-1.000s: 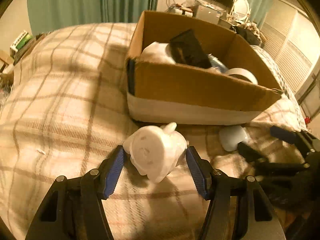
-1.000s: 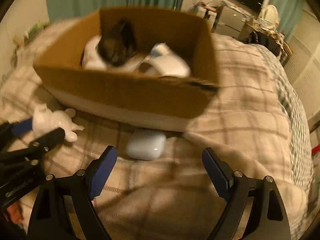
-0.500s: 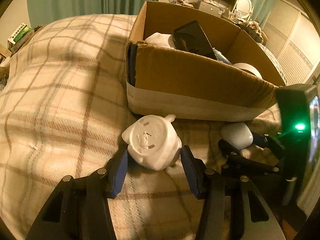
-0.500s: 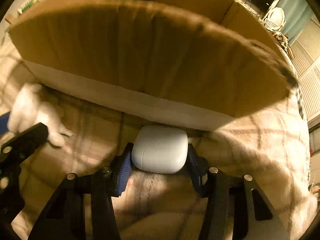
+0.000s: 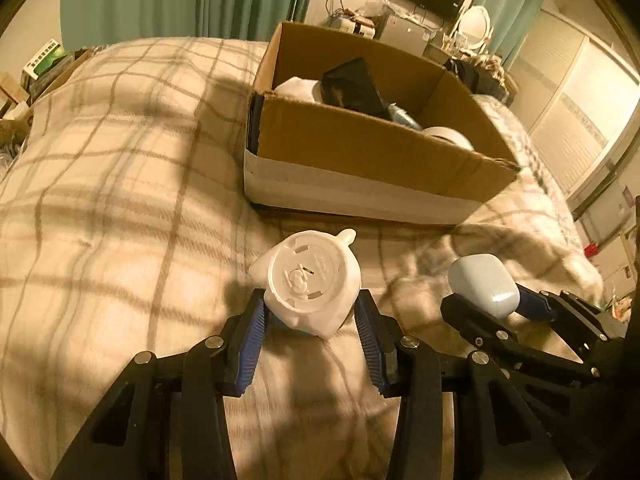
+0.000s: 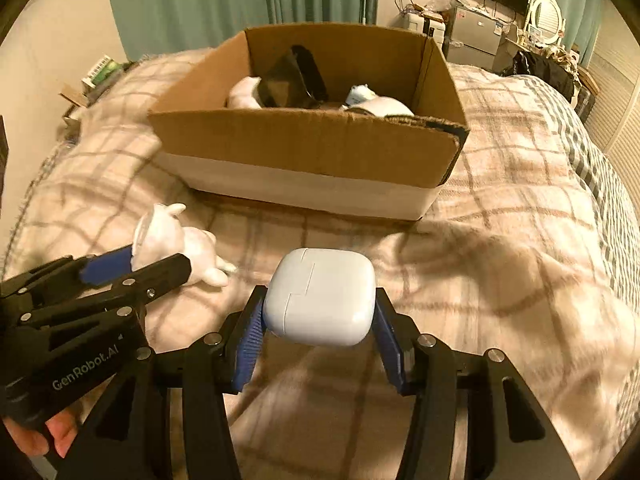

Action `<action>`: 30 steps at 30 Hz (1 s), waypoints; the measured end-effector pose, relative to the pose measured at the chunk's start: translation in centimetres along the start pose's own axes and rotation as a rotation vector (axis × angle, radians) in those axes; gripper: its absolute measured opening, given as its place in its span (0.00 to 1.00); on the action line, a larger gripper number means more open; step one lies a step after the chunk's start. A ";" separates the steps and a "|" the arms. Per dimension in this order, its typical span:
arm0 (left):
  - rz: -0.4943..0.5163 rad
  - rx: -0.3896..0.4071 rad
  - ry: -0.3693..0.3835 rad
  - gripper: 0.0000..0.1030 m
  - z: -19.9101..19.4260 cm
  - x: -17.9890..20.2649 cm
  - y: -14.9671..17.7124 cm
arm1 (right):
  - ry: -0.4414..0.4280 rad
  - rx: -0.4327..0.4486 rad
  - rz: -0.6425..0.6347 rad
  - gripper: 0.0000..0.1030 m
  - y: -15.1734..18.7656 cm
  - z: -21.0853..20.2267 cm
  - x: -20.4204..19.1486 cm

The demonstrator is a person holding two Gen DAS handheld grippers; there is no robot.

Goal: Organize objects

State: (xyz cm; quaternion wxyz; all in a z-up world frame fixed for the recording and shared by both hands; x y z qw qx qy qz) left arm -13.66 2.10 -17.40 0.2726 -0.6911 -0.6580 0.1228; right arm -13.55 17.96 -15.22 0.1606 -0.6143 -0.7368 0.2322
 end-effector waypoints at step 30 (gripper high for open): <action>0.127 0.258 0.037 0.43 -12.2 4.4 -9.9 | -0.021 0.328 -0.108 0.49 -7.5 -15.5 -1.4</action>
Point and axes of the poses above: each gripper's, at about its wrist camera, not at the fingertips, and z roughly the way its jaws point, x to its right, y to its underside, the point moved 5 cm from there along z, roughly the way its jaws point, and after that the axes turned 3 degrees about z, right-handed, at the moved point
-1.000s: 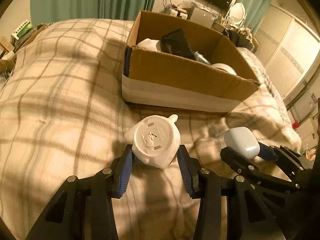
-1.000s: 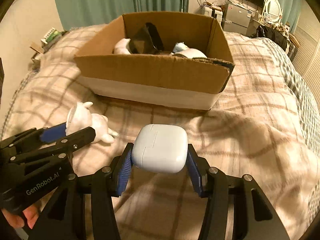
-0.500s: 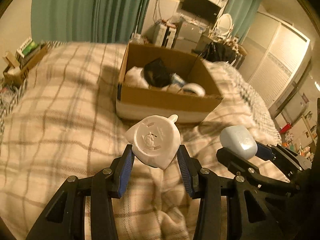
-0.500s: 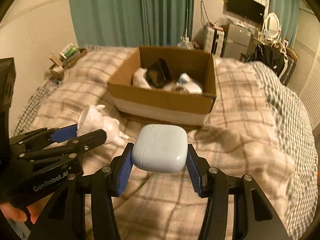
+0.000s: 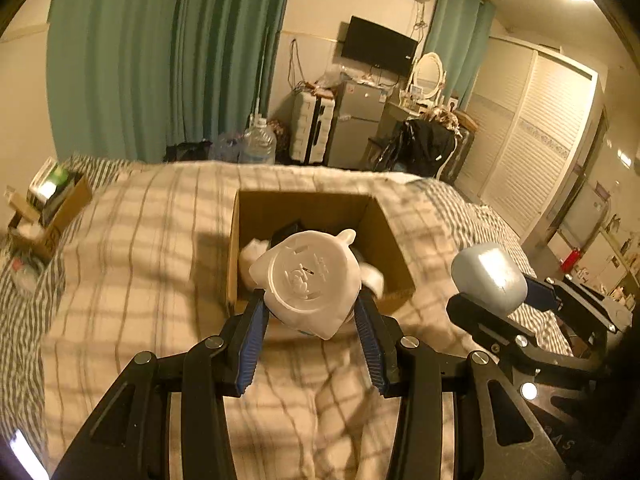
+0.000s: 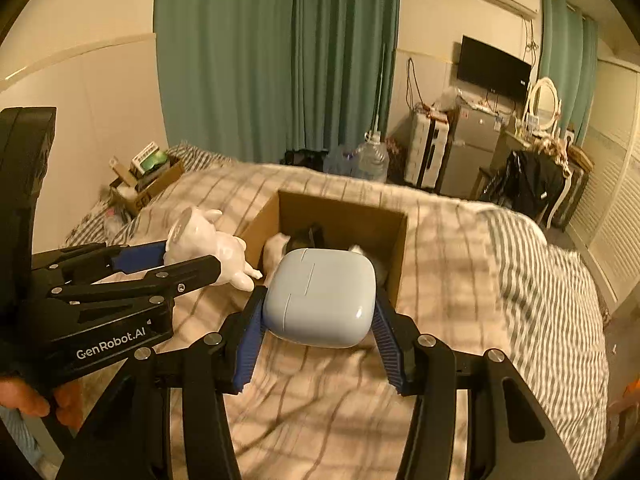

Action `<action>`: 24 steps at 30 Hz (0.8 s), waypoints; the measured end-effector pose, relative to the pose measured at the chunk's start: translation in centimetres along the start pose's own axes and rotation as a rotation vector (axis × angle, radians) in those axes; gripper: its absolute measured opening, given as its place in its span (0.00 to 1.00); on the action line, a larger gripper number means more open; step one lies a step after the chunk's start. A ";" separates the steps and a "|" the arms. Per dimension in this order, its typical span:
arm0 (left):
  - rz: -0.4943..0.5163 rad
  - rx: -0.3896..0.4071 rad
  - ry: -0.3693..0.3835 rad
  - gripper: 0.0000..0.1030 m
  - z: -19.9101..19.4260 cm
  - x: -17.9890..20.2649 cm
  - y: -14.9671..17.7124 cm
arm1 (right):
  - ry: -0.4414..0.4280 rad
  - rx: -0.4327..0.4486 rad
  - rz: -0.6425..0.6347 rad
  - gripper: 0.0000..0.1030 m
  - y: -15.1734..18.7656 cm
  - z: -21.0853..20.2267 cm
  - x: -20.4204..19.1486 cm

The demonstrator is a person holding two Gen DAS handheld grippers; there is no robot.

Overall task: Organize objects
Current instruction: 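Lower the piggy figure and earbud case into the box and open both grippers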

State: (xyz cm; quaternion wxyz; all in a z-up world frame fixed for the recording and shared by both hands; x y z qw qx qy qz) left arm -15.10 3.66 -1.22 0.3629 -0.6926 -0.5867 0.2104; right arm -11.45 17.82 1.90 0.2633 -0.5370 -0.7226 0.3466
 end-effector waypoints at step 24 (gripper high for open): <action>0.077 -0.062 -0.011 0.43 16.6 -1.7 -5.9 | 0.053 -0.117 -0.007 0.49 -6.3 17.8 7.4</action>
Point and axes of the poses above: each gripper's, at about its wrist camera, not at the fingertips, and z roughly the way its jaws point, x to its right, y to its underside, the point moved 5 cm from there along z, roughly the way its jaws point, and after that the axes turned 3 degrees about z, right-handed, at the moved point
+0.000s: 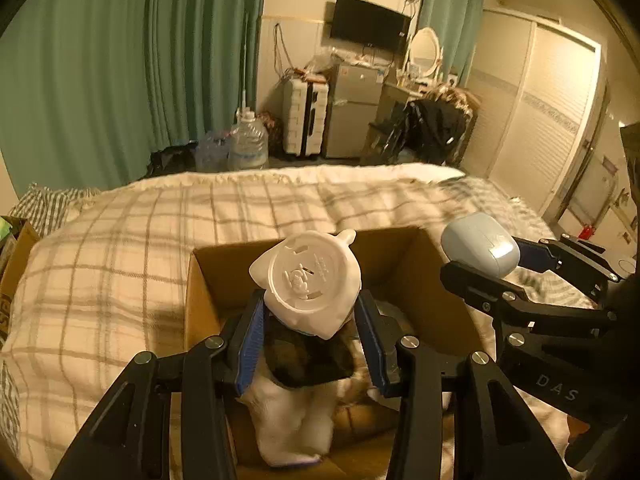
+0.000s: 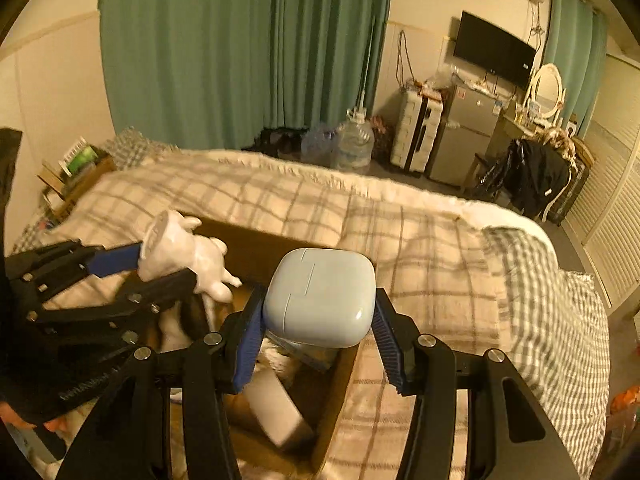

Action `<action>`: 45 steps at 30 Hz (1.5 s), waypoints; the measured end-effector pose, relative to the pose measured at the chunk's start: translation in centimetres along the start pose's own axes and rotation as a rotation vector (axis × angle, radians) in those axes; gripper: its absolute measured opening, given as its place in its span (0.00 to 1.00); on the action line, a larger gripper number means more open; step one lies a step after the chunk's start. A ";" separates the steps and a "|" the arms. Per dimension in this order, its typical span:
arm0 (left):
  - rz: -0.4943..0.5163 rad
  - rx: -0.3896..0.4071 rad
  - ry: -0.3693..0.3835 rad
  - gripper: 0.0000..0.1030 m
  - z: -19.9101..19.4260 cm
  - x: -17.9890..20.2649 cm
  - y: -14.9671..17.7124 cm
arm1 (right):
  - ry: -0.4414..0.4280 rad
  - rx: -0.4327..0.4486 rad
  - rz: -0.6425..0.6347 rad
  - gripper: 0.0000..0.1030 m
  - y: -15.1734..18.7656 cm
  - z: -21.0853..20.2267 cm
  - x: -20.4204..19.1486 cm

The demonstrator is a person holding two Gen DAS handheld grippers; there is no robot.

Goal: Organize objects

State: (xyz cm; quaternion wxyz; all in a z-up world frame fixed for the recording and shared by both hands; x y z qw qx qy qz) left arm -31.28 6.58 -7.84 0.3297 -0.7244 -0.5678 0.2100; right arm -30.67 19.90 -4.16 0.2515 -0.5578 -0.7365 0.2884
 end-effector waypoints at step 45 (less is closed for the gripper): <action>0.011 0.435 -0.180 1.00 -24.3 0.8 -2.7 | 0.140 0.469 0.156 1.00 -1.8 -26.3 2.4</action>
Point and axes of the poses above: each gripper's, at about its wrist camera, not at the fingertips, and z roughly the way its jaws point, x to its right, y to its underside, the point moved 5 cm from there along z, roughly the way its jaws point, and after that the axes turned 3 degrees about z, right-handed, at the moved point
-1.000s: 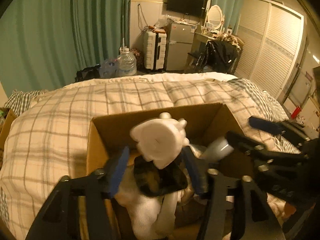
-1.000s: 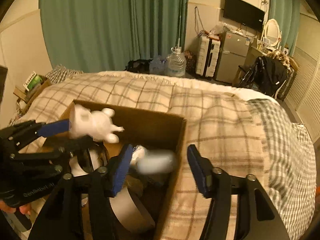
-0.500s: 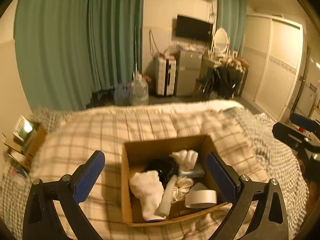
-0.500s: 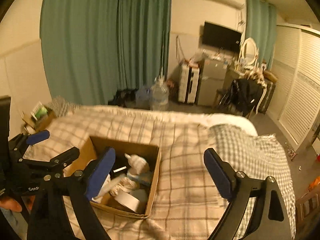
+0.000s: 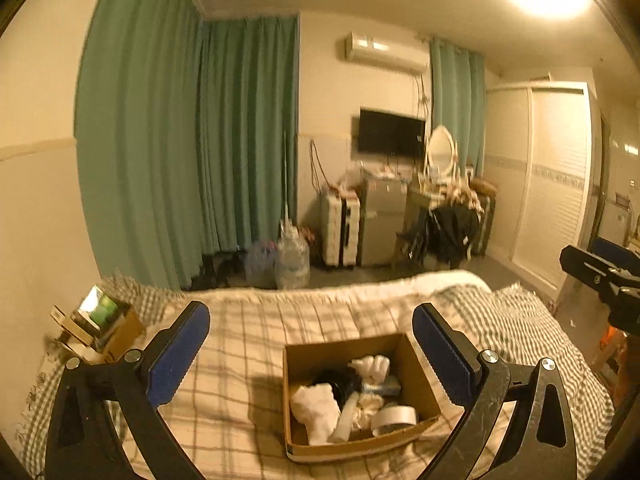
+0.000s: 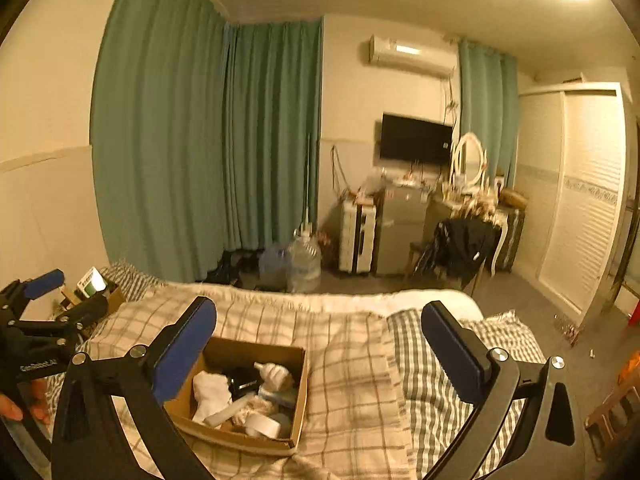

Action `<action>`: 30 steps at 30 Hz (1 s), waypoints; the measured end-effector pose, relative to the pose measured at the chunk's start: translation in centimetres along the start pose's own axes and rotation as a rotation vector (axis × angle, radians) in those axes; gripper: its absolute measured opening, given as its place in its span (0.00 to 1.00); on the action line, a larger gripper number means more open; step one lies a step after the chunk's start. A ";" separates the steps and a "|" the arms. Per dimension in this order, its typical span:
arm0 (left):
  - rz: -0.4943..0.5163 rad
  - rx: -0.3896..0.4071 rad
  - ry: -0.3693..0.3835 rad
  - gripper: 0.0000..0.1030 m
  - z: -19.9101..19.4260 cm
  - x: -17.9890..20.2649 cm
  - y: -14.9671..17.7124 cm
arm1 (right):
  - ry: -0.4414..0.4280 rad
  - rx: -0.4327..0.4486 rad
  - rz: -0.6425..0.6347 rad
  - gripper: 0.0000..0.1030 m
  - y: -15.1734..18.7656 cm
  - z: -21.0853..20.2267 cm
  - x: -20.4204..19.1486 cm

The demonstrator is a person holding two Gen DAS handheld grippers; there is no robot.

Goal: Organize objects

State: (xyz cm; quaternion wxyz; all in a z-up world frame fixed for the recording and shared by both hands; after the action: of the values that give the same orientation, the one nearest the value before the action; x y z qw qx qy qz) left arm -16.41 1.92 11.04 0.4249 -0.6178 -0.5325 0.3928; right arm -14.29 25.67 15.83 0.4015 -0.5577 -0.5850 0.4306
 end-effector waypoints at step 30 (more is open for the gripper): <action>-0.053 -0.021 -0.092 1.00 2.0 0.0 13.0 | 0.020 -0.055 -0.012 1.00 14.6 5.6 -1.5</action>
State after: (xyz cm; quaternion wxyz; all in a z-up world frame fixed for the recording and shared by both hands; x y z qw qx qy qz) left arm -14.07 1.22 -1.85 0.4037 -0.5892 -0.5719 0.4035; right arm -15.04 24.00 0.24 0.3944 -0.5692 -0.5962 0.4063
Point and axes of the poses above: each gripper's, at about its wrist camera, not at the fingertips, and z roughly the way its jaws point, x to its right, y to its underside, the point moved 5 cm from there along z, roughly the way its jaws point, and after that the axes turned 3 degrees about z, right-handed, at the moved point
